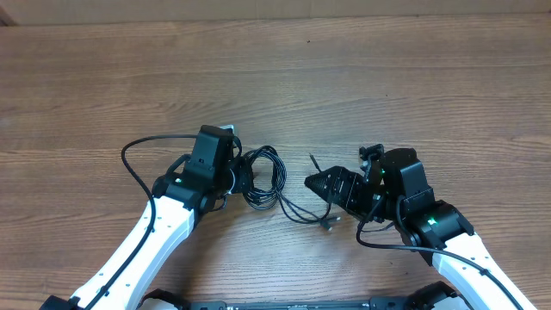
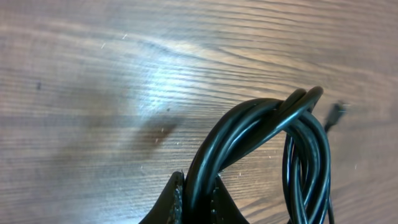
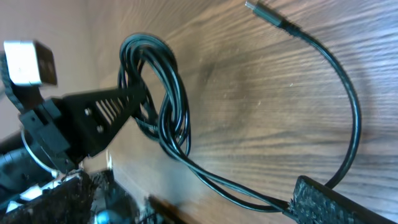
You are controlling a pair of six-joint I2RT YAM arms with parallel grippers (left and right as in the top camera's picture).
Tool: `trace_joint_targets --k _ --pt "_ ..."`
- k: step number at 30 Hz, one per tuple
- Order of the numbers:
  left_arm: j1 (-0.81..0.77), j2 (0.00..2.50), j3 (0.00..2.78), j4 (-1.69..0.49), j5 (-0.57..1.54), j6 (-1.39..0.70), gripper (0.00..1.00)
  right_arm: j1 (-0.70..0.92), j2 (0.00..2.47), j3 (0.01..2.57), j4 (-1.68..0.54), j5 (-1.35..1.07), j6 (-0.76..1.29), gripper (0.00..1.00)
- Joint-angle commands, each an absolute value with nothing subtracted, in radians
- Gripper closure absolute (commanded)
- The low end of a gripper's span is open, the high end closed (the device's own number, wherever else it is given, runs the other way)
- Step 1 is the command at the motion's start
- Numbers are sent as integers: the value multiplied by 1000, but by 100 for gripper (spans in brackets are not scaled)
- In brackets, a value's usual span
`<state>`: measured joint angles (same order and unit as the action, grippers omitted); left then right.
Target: Untangle cables
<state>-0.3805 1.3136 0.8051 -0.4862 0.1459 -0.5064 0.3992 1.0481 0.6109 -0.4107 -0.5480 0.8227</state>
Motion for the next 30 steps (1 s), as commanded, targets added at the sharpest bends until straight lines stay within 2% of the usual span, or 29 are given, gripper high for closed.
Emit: trace_joint_targets --k 1,4,7,10,14,16,19,24,27,30 --pt "-379 1275 830 -484 233 -269 96 399 1043 634 -410 -607 734 0" --pt "-379 1268 830 -488 423 -114 96 399 1043 634 -400 -607 650 13" --pt "-379 1269 830 -505 564 23 96 399 1043 634 -398 -609 546 20" --pt "-379 1269 830 -505 581 27 95 399 1043 634 -398 -625 434 29" --pt "-379 1269 830 -505 651 29 96 399 1043 634 -393 -657 277 34" --pt "-379 1269 830 -504 673 32 96 399 1043 634 -391 -662 260 35" --pt "-379 1269 830 -504 705 31 96 399 1044 634 -384 -714 207 44" --pt "-380 1269 829 -504 796 31 96 399 1044 634 -352 -736 199 51" --pt "-380 1269 829 -505 813 31 96 399 1044 634 -334 -765 199 61" --pt "-380 1269 829 -509 813 31 96 399 1044 634 -313 -809 200 77"
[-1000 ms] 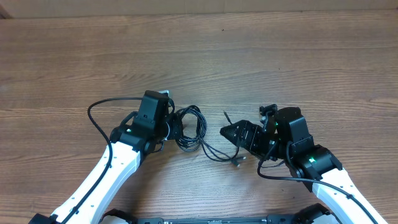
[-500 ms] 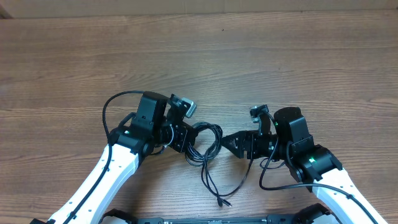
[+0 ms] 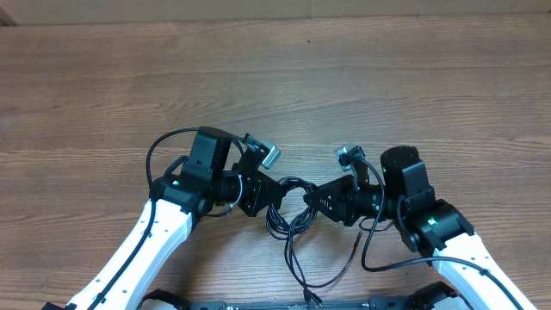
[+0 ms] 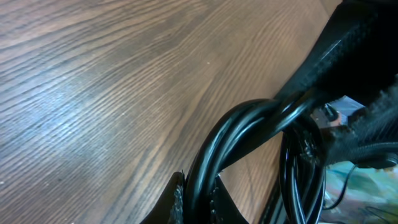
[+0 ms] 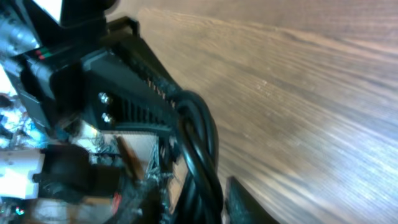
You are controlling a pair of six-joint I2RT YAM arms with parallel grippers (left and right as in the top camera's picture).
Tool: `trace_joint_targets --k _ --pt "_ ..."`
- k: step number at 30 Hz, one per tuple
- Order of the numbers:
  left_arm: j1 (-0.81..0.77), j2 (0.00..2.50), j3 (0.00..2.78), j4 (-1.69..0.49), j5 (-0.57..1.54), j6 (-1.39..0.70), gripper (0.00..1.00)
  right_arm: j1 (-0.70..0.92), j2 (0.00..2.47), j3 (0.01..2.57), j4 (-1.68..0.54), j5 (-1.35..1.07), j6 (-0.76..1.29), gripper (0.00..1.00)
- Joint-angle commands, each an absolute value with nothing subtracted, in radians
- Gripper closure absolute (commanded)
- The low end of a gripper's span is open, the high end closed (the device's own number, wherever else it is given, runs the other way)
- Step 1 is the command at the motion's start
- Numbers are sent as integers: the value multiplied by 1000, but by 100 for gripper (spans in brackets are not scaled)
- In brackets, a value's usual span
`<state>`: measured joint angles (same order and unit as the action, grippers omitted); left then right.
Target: Untangle cables
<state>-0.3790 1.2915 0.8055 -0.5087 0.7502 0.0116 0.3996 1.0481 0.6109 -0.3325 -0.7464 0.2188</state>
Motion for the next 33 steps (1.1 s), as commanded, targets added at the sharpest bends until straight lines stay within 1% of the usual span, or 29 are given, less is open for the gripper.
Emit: trace_joint_targets --k 1,4,5,7,12,17,22,26,28,30,33 --pt "-380 1269 829 -512 812 31 96 399 1044 634 -307 -818 200 79" --pt "-380 1270 828 -522 812 32 96 399 1044 634 -292 -840 200 84" --pt "-380 1270 827 -526 811 32 96 399 1044 634 -289 -839 200 89" --pt "-380 1270 826 -544 801 34 96 399 1044 634 -287 -835 200 96" --pt "-380 1270 826 -614 762 61 96 399 1044 634 -281 -762 200 96" --pt "-380 1270 826 -670 723 59 96 399 1044 634 -281 -577 217 96" --pt "-380 1270 826 -704 721 56 96 399 1044 634 -274 -390 327 96" --pt "-380 1270 826 -710 720 47 96 399 1044 634 -260 -374 349 96" --pt "-380 1270 826 -710 704 25 96 399 1044 634 -253 -374 349 96" --pt "-380 1270 826 -711 663 -39 96 399 1044 634 -249 -357 361 96" --pt "-380 1270 826 -726 614 -130 96 399 1044 634 -249 -253 437 96"
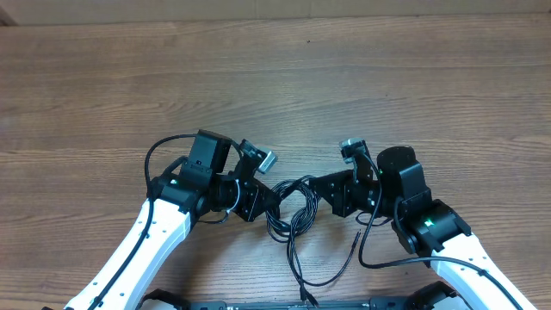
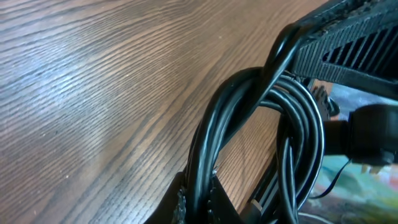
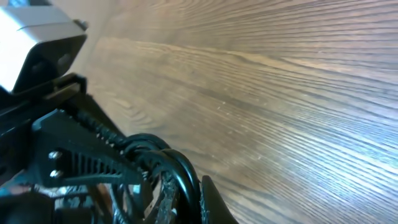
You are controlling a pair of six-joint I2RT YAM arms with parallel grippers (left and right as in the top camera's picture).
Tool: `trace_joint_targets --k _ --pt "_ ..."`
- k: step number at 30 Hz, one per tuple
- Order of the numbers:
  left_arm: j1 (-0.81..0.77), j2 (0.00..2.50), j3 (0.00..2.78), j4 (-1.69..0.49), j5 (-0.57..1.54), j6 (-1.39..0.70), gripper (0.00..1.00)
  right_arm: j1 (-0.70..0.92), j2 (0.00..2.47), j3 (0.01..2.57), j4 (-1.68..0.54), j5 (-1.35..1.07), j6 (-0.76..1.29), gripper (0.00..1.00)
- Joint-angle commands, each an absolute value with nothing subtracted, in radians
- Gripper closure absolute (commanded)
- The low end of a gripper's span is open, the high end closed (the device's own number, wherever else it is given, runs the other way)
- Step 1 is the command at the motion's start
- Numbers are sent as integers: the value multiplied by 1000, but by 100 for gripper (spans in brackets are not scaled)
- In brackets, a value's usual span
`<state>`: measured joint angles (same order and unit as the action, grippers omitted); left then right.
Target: Untangle cables
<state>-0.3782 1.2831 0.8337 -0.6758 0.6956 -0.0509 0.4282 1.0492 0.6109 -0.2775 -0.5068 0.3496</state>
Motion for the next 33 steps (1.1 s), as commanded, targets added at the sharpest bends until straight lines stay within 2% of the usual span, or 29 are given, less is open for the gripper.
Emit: trace_joint_targets --k 1,9,15,17,20,22,25,27,33 --pt "-380 1270 826 -733 613 -137 96 399 1044 634 -249 -213 461 96" --pt "-380 1270 826 -818 621 -139 96 399 1044 634 -248 28 509 96" --pt "-380 1270 826 -818 621 -139 96 399 1045 634 -252 88 509 95" --pt "-380 1270 826 -797 621 -139 96 399 1046 634 -265 78 510 88" --pt "-380 1270 826 -750 617 -140 96 399 1046 634 -305 9 509 68" --pt "-380 1270 826 -713 617 -160 96 399 1046 634 -342 -38 509 50" --pt "-380 1270 826 -659 617 -216 96 399 1046 634 -392 -84 509 33" --pt "-380 1270 826 -624 618 -252 96 399 1046 634 -421 -136 509 29" --pt "-380 1270 826 -562 621 -380 96 399 1046 628 -440 -379 485 28"
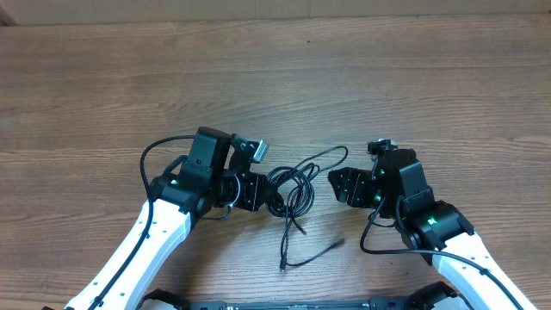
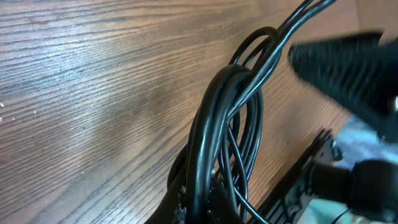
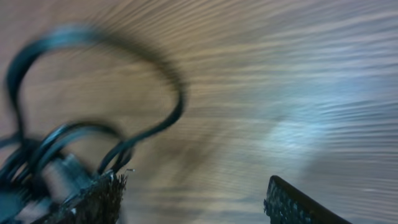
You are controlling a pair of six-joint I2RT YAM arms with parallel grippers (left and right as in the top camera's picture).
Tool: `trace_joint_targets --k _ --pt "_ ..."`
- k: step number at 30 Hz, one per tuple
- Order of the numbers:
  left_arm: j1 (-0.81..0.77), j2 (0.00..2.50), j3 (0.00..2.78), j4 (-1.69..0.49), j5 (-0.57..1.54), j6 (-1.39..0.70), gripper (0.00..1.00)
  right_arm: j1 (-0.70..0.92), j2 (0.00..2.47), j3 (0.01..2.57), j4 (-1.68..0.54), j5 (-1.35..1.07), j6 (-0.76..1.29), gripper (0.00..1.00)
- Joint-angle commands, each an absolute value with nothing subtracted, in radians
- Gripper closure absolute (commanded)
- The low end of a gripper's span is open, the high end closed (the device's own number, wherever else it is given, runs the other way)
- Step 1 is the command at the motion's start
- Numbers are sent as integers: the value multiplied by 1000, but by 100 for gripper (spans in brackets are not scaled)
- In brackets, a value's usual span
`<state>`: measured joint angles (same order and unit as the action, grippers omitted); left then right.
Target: Untangle cables
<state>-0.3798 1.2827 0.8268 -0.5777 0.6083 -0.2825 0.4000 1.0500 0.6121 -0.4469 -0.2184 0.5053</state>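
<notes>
A black cable lies in loose loops on the table between my arms. One strand arcs up and right to its end. A thin tail runs down to a plug. My left gripper is shut on the bunched loops, seen clamped as the cable bundle between the left gripper's fingers. My right gripper stands open just right of the loops and touches nothing. In its blurred wrist view the right gripper has its jaws wide apart, with a cable loop ahead on the left.
The wooden table top stretches away beyond the cable and to both sides. The left arm's own grey cable loops out beside its wrist. The tail's second end lies near the right arm.
My right gripper was shut on strands beside the left gripper; now it is open and further right. The bundle has loosened, one strand arcs up and right, and the tail lies flatter.
At first my left gripper held the coil and the right one held a strand off to the right. Then both met at the bundle and gripped it close together. Now only the left holds it, and the loops lie spread out.
</notes>
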Motion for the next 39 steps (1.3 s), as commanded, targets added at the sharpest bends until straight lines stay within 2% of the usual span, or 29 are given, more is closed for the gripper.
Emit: trace_joint_targets --k 1,13,18,27,39 --pt "-380 1270 826 -561 622 -393 96 399 1046 628 -440 -411 475 28" --pt "-380 1270 826 -499 813 -430 96 399 1110 628 -364 -448 464 25" --pt "-380 1270 826 -501 867 -391 96 399 1183 628 -278 -458 473 32" --pt "-380 1270 826 -531 869 -357 96 399 1197 628 -173 -458 498 32" --pt "-380 1270 826 -530 816 -345 96 399 1197 628 -196 -445 497 32"
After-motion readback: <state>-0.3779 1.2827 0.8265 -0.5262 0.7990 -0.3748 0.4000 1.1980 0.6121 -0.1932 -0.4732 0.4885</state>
